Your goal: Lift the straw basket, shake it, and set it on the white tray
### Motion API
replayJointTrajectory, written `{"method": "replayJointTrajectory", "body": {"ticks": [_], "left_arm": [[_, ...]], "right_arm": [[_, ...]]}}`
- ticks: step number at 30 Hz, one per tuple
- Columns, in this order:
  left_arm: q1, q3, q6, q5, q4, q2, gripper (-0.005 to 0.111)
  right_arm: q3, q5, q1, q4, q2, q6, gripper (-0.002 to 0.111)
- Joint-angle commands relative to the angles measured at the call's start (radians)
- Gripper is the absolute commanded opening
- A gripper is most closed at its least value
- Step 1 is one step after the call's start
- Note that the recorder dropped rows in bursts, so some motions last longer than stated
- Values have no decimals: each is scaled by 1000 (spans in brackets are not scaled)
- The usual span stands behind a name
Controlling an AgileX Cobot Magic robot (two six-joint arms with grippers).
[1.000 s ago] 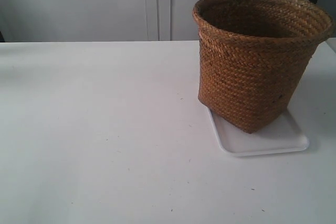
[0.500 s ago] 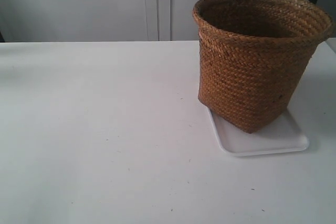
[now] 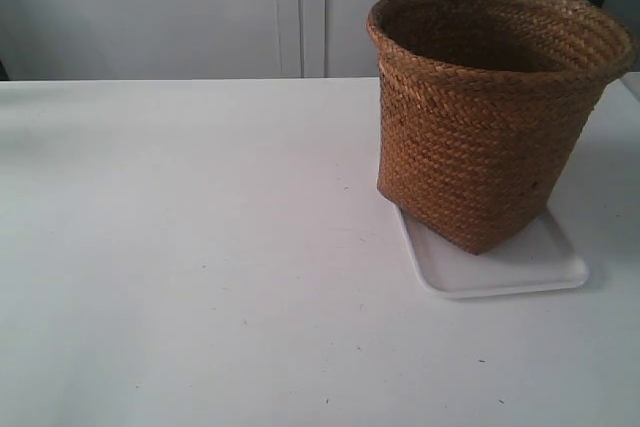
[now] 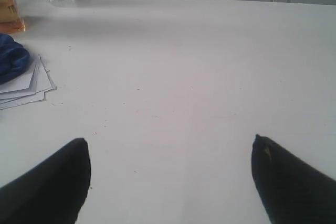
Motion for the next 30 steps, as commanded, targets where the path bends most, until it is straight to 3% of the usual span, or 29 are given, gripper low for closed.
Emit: {"method": "replayJointTrajectory", "body": {"ticks": [1,12,16,20,21,30], "left_arm": [[3,3,5,-8,-6,-4,85],[3,3,5,-8,-6,-4,85],[3,3,5,-8,-6,-4,85],[3,3,5,-8,-6,-4,85],[3,3,5,-8,-6,-4,85],[3,3,5,-8,-6,-4,85]], "right_arm": [[101,-20,2,-10,-4,-59,42],[180,-36,2,-26,-4,-92,42],[180,14,2,-201,-4,63,42],[180,77,2,-671,-4,596,42],[180,68,2,-716,-4,655,42],[180,74,-1,-937,-4,667,42]]}}
